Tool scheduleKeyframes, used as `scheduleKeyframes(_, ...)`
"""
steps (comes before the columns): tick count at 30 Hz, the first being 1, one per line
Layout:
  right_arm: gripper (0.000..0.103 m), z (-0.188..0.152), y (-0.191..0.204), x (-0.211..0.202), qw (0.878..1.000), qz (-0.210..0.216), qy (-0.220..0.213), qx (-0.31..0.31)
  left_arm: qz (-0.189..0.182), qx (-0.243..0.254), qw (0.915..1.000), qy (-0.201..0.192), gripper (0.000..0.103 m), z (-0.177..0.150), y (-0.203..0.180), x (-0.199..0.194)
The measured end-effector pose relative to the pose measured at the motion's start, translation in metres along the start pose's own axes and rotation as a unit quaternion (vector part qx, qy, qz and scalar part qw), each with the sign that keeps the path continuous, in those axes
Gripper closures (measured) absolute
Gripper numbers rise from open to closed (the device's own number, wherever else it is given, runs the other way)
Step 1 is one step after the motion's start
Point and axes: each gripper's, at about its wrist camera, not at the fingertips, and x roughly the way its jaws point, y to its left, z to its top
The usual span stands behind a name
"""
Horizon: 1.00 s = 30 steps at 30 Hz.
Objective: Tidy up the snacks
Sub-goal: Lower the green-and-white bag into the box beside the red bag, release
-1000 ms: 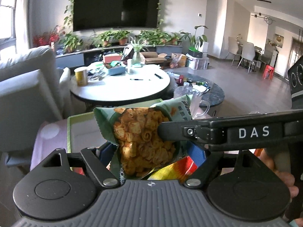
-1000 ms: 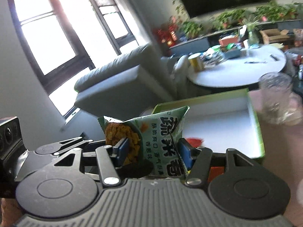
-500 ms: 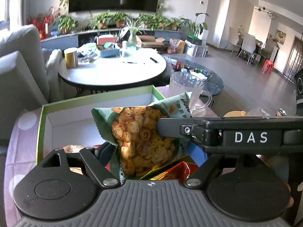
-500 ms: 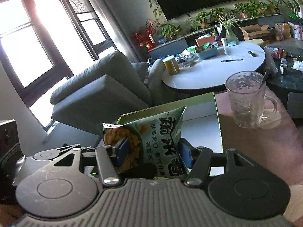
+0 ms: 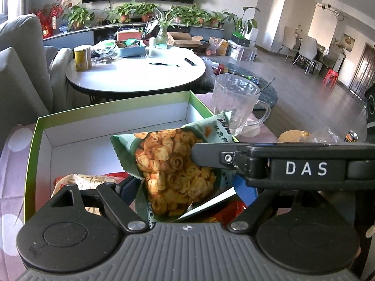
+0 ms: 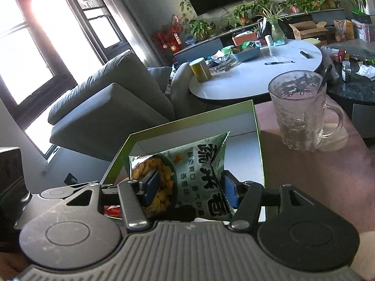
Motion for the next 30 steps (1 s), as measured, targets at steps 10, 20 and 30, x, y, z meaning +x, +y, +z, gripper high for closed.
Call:
scheduleKeyframes(10,0.036,-0.001,-0.004,0.010,1.000,-0.013,0.011,0.001,-0.001,-0.003,0.9999,0.014,0.020,-0.001,-0.001,0.010)
scheduleKeyframes(20,0.037,0.000,-0.007,0.001,1.000,-0.012,0.005,0.009,0.011,-0.008,0.9999,0.005,0.019,-0.006,0.004,-0.007)
scheduleKeyframes(30,0.037,-0.001,-0.008,-0.012,1.000,-0.010,0.000,0.012,0.020,-0.022,0.9995,-0.005,0.018,-0.012,0.012,-0.024)
